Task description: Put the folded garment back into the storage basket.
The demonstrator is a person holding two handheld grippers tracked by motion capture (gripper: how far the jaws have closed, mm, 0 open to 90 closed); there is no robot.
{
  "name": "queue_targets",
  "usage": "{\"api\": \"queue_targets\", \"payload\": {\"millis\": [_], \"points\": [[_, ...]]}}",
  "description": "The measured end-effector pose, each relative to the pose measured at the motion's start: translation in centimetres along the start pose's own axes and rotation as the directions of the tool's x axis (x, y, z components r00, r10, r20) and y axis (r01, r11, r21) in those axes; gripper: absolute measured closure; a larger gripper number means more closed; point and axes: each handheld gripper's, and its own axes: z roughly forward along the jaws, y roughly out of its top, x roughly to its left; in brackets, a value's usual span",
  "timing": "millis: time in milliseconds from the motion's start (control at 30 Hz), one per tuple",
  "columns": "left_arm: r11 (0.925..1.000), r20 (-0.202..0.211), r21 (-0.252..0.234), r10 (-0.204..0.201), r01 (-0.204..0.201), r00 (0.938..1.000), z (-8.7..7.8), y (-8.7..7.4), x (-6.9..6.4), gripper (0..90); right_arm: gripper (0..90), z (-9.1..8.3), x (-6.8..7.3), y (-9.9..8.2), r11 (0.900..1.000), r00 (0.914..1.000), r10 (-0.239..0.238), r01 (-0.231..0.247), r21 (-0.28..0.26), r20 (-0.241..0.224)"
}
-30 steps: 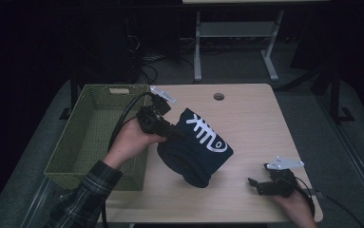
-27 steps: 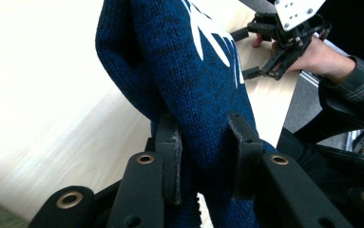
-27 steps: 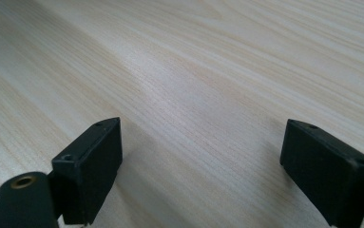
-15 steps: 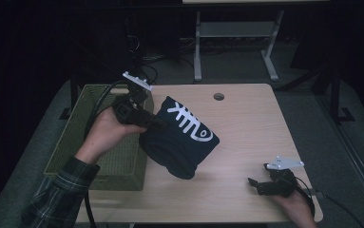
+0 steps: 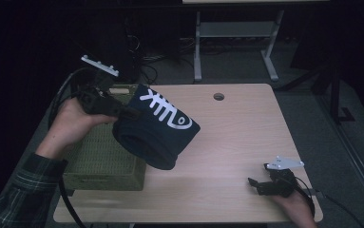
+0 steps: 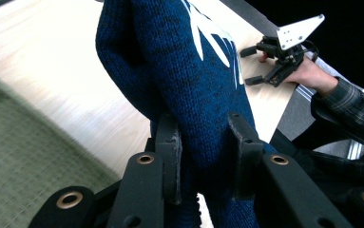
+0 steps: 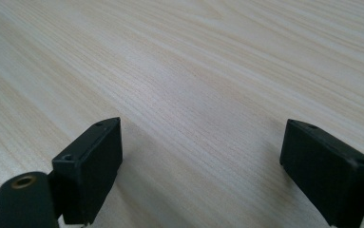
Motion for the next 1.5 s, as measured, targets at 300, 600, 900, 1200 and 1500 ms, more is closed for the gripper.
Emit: {"api": "queue_targets", "payload": {"millis": [300,600,900,1200,1500], "points": [[0.9987,-0.056,-0.037,-0.038,0.036,0.9977,-4.1,-1.5,0.8,70.8,13.7,0.0,0.0,0.0,1.0,1.0,0.0,0.0,0.0,0.0],[0.9932,-0.104,-0.081,-0.091,0.083,0.9904,-7.7,-3.6,1.7,70.8,13.7,0.0,0.0,0.0,1.0,1.0,0.0,0.0,0.0,0.0],[0.9848,-0.134,-0.104,-0.152,0.139,0.9792,-8.7,-6.2,3.4,70.8,13.7,0.0,0.0,0.0,1.0,1.0,0.004,-0.004,-0.001,0.003],[0.9716,-0.128,-0.12,-0.219,0.204,0.9674,-7.8,-8.7,5.7,70.8,13.7,0.0,0.0,0.0,1.0,1.0,0.008,-0.008,0.0,0.005],[0.9582,-0.126,-0.136,-0.269,0.252,0.9548,-6.6,-11.0,7.5,70.9,13.8,0.0,0.0,0.0,0.9999,0.9999,0.011,-0.011,0.0,0.006]]}}
